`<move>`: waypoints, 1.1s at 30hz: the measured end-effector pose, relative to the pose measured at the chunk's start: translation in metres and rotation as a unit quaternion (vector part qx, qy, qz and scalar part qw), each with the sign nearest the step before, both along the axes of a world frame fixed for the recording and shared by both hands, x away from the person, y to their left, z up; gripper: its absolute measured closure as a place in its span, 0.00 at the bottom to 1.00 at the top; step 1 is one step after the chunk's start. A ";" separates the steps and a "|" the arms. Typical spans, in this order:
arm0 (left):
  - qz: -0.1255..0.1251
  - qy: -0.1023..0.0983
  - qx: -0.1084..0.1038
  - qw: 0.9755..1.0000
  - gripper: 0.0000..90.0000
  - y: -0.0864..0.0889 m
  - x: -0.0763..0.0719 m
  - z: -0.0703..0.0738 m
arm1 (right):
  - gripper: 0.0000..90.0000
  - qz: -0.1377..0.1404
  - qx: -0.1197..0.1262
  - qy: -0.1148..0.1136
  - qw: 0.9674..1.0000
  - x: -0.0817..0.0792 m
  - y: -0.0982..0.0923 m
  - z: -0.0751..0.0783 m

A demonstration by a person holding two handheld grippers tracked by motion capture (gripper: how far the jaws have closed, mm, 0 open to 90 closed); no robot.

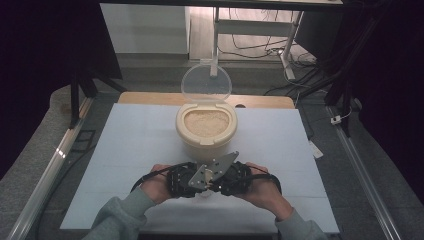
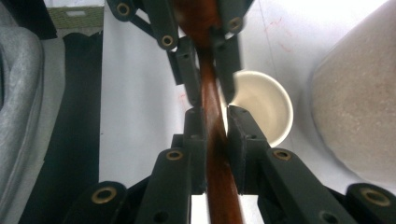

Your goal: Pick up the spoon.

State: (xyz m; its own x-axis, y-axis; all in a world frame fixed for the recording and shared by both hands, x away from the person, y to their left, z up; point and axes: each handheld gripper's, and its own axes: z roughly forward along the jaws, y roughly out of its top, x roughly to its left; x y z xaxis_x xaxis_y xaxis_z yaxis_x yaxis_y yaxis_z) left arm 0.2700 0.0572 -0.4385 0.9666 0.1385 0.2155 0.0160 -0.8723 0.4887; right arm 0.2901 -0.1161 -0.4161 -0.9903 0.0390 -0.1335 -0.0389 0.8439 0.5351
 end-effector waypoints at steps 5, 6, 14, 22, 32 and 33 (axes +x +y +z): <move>0.014 -0.005 -0.005 1.000 0.89 0.002 0.000 0.000 | 0.85 -0.009 0.019 -0.003 1.000 0.001 -0.001 0.001; 0.015 -0.011 0.005 1.000 0.89 0.004 0.001 0.002 | 0.85 -0.017 0.030 -0.003 0.999 0.001 -0.003 0.003; 0.063 -0.020 -0.030 0.997 0.89 0.012 0.005 0.004 | 0.63 -0.116 0.136 -0.016 0.984 0.008 -0.027 0.015; 0.101 -0.038 -0.069 0.992 0.89 0.023 0.005 0.009 | 0.45 -0.193 0.201 -0.028 0.960 0.006 -0.043 0.014; 0.126 -0.059 -0.094 0.986 0.89 0.027 0.005 0.012 | 0.40 -0.253 0.248 0.002 0.935 0.008 -0.053 0.003; 0.128 -0.061 -0.096 0.985 0.89 0.027 0.005 0.013 | 0.40 -0.255 0.253 0.005 0.933 0.008 -0.053 0.002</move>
